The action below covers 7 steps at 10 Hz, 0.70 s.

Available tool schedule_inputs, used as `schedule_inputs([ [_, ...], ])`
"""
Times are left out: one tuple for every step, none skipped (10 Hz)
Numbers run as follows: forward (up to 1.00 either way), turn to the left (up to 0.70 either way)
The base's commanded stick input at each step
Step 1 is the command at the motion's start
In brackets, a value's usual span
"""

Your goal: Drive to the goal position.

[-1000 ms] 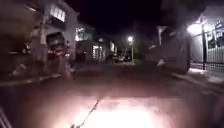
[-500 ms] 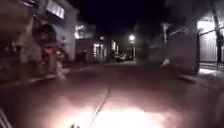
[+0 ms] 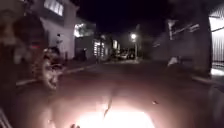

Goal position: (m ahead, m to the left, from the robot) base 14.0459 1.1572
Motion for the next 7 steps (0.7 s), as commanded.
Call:
schedule_inputs([
  [1.0, 0.0],
  [1.0, 0.0],
  [1.0, 0.0],
  [1.0, 0.0],
  [1.0, 0.0],
  [1.0, -0.04],
  [1.0, -0.27],
])
